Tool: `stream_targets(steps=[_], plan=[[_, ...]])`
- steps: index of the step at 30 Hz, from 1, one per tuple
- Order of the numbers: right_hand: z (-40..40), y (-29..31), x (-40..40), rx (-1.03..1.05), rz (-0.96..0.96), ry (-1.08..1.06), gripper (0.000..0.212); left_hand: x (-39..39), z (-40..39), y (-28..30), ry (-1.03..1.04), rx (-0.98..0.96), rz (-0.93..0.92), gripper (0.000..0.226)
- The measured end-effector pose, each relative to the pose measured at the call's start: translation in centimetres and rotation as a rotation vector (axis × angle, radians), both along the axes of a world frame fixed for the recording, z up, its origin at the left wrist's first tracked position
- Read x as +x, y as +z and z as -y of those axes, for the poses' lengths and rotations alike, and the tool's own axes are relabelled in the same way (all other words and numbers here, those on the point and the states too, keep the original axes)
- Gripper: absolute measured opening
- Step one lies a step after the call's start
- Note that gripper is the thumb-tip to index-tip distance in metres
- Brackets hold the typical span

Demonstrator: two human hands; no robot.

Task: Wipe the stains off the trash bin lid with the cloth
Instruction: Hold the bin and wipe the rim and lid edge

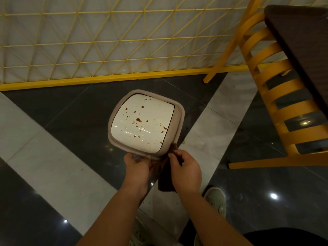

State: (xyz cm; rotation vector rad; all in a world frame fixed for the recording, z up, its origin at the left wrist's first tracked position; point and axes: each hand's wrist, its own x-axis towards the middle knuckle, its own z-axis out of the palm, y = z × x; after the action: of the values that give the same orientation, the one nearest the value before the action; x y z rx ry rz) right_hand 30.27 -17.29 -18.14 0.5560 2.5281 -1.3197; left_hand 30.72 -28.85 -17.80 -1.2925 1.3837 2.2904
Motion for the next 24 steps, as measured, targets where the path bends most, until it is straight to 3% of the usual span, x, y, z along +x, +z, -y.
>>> stream_targets(steps=[8, 16, 24], plan=[[-1.1, 0.3, -7.9, 0.119, -0.064, -0.006, 0.019, -0.5, 0.3, 0.2, 0.017, 0.016, 0.031, 0.05], [0.2, 0.0, -0.3, 0.053, -0.027, 0.006, 0.019, 0.0, 0.4, -0.4, -0.049, -0.046, 0.014, 0.055], [-1.3, 0.4, -6.4, 0.186, -0.046, 0.082, 0.021, -0.3, 1.2, 0.6, -0.104, 0.018, -0.019, 0.033]])
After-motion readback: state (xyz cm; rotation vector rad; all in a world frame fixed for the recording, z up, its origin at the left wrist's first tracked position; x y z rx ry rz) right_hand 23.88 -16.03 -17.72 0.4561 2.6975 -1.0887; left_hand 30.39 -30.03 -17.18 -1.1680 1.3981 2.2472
